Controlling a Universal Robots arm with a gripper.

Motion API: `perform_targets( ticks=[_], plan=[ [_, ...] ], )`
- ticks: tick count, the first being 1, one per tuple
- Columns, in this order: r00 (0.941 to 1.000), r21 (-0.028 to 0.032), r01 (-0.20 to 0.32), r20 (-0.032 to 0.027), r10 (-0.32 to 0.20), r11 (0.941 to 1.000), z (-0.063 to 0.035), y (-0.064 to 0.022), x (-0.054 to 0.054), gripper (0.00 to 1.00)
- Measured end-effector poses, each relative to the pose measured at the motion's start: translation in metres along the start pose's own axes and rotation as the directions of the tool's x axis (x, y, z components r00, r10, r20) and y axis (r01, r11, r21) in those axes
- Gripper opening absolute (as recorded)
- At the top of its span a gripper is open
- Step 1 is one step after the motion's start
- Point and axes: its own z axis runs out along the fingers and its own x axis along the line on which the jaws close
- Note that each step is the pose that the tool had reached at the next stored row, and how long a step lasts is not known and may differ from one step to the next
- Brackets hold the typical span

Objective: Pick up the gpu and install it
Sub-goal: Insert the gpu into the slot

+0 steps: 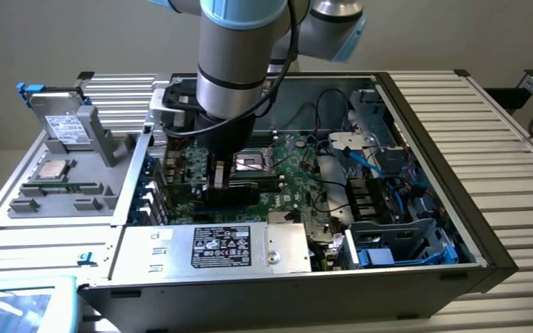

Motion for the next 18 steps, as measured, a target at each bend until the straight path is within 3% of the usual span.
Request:
perform_targets(
  ticks=[7,18],
  plan=[
    [0.9998,0.0000,-0.017,0.0048,0.017,0.9999,0.0010,-0.0002,0.0000,0.27],
    [0.9999,-0.0003,-0.013,0.0041,0.013,0.9999,0.0025,-0.0017,0.0001,0.27]
  ],
)
